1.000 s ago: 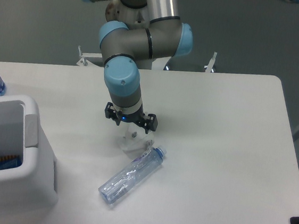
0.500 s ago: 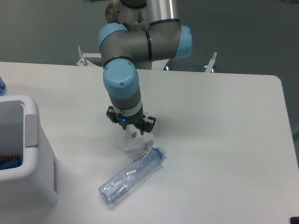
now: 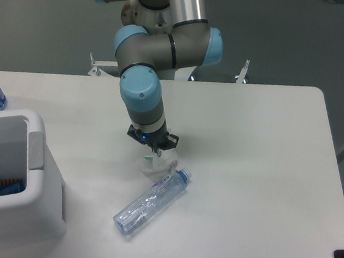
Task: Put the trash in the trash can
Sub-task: 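Lift the tissue and carry it over the white trash bin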
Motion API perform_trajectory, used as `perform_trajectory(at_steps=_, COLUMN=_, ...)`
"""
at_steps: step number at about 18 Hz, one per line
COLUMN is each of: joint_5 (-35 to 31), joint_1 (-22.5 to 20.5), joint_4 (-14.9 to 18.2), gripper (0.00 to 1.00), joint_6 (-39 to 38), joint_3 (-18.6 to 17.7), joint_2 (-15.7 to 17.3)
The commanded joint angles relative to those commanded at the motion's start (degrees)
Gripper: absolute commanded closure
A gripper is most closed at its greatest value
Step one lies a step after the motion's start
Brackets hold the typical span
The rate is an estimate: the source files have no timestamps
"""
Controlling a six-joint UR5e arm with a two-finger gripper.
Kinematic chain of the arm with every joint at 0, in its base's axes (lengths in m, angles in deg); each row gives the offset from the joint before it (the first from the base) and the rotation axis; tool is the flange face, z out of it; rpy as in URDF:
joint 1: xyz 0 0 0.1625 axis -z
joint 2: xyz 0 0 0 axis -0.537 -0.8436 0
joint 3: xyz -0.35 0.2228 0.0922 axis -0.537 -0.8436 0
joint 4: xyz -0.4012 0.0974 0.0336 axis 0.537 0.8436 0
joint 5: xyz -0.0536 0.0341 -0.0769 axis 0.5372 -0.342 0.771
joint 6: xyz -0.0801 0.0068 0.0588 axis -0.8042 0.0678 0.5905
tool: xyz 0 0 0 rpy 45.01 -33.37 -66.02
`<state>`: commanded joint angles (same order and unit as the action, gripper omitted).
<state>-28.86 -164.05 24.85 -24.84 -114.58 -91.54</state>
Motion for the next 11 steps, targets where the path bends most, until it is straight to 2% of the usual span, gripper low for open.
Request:
perform_trajectory(at_steps=3, joint_5=1.0, joint_1=-1.1, joint_4=2.5, gripper=1.00, joint_6=3.2, joint_3=0.4, joint_2=4.7)
perform_trajectory(at_steps=8, joint_5=16.8, joint_1=-7.2, joint_4=3.0, gripper=1.00, joint_6=4.6, joint_3=1.1, joint_2=13.9)
perform_trajectory(at_steps=11, joint_5=25.5, joint_1=-10.0, joint_4=2.6, gripper=1.00, joint_6=1.8, joint_3=3.0, joint_2=17.1)
